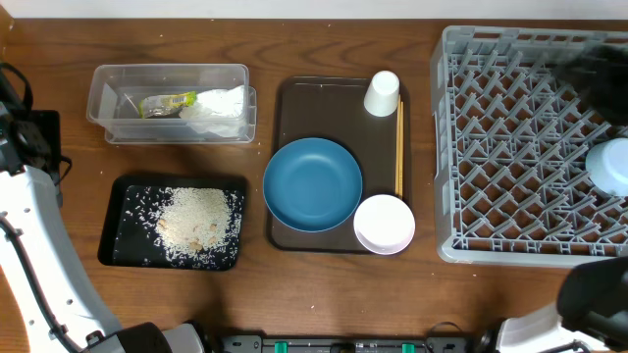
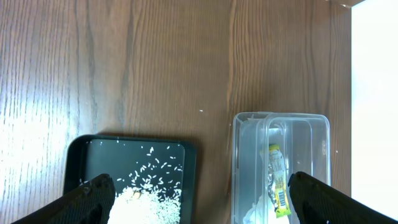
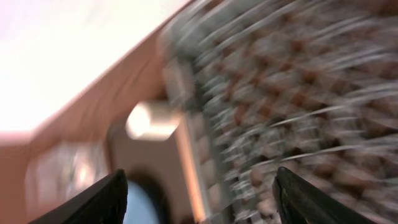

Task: Sort waste into correct bins and load items into the dishwasher rack
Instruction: 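Reach the right gripper back to the white bowl on the brown tray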

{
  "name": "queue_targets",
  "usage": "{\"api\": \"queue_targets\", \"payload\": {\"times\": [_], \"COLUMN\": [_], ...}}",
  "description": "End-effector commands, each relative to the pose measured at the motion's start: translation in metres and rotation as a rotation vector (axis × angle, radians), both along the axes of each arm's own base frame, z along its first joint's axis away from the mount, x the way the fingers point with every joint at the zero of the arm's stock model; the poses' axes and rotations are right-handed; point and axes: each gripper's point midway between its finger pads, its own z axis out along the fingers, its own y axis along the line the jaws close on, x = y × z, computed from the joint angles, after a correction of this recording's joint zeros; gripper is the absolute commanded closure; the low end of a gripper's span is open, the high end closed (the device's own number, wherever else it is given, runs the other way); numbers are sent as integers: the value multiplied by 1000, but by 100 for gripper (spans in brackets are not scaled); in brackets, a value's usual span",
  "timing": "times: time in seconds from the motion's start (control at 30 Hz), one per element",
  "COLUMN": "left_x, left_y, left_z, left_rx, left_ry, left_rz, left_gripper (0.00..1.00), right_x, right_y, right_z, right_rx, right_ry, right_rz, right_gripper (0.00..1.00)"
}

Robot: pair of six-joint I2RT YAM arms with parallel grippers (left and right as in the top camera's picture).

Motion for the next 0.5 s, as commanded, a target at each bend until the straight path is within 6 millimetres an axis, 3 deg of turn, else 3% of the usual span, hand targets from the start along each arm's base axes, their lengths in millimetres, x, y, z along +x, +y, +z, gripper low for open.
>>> {"api": "queue_targets", "payload": {"times": [0.0, 0.17, 0.33, 0.47], "left_x": [-2, -2, -2, -2], "left_y": [3, 3, 3, 3], "left_z": [-1, -1, -1, -1], "left_rx": [9, 9, 9, 9], "left_ry": [16, 16, 16, 16], "left_rz": [1, 1, 1, 1], "left_gripper": [8, 8, 8, 8], "right_x": [-3, -36, -81, -108], "right_y": [83, 155, 210, 244], "right_z": [-1, -34, -55, -71], "right_rx": [-3, -159, -407, -546], "right_ry": [-15, 170, 297, 340], "right_rz": [289, 478, 664, 739], "right_gripper": [27, 29, 29, 17]}}
